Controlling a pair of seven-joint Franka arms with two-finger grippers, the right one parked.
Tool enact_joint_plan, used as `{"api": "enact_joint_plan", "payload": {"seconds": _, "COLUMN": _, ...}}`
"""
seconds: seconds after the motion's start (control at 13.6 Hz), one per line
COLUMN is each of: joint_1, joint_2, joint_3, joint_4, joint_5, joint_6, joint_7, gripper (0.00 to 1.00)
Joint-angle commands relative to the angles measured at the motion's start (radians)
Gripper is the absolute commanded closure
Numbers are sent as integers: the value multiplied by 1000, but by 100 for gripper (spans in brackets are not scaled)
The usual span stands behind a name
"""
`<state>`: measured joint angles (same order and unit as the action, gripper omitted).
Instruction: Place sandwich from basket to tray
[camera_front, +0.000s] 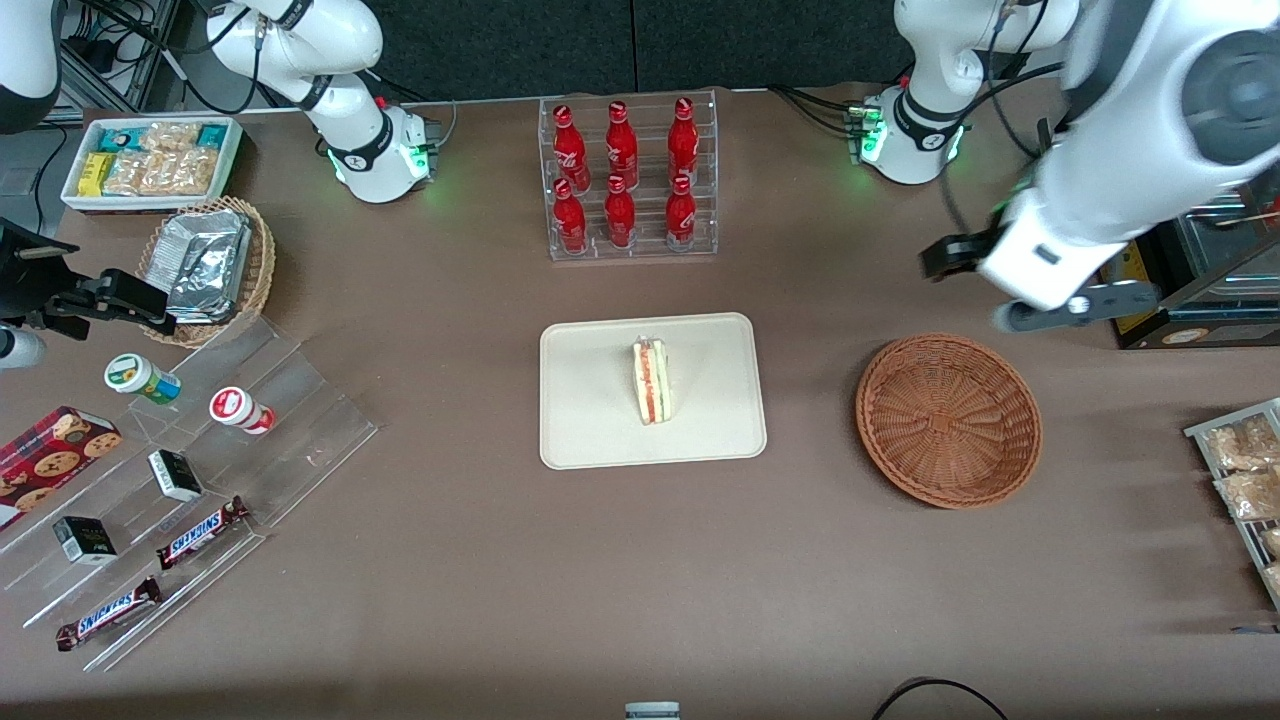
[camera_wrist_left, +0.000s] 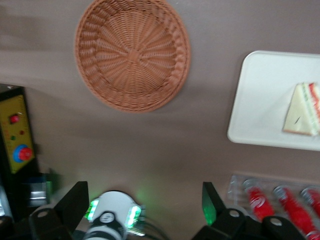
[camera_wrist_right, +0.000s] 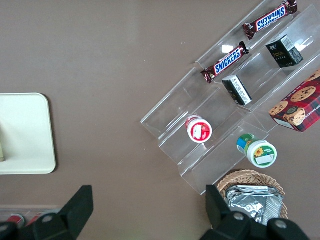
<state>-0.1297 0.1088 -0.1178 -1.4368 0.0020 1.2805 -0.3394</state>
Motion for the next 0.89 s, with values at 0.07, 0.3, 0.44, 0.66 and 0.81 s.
{"api": "enact_joint_plan", "payload": {"seconds": 0.07, "joint_1": 111, "joint_2": -70, "joint_3": -10, "joint_4": -33, "joint_5": -4, "joint_6": -39, "joint_7": 204, "gripper": 0}}
{"api": "enact_joint_plan", "payload": {"seconds": 0.3, "joint_1": 78, "joint_2": -90, "joint_3": 107, "joint_4": -31, "joint_5": -1, "joint_6": -41, "joint_7": 321, "gripper": 0}}
{"api": "enact_joint_plan", "payload": {"seconds": 0.44, "joint_1": 79, "joint_2": -77, "joint_3": 127, "joint_4": -22, "joint_5": -7, "joint_6": -38, "joint_7": 341, "gripper": 0}}
{"api": "enact_joint_plan", "payload": {"seconds": 0.66, "joint_1": 79, "joint_2": -74, "joint_3": 125, "joint_4": -14, "joint_5": 3, "joint_6": -38, "joint_7": 344, "gripper": 0}}
{"api": "enact_joint_plan", "payload": {"seconds": 0.81, "joint_1": 82, "joint_2": -69, "joint_3": 124, "joint_4": -13, "joint_5": 18, "joint_6": -38, "joint_7": 333, "gripper": 0}}
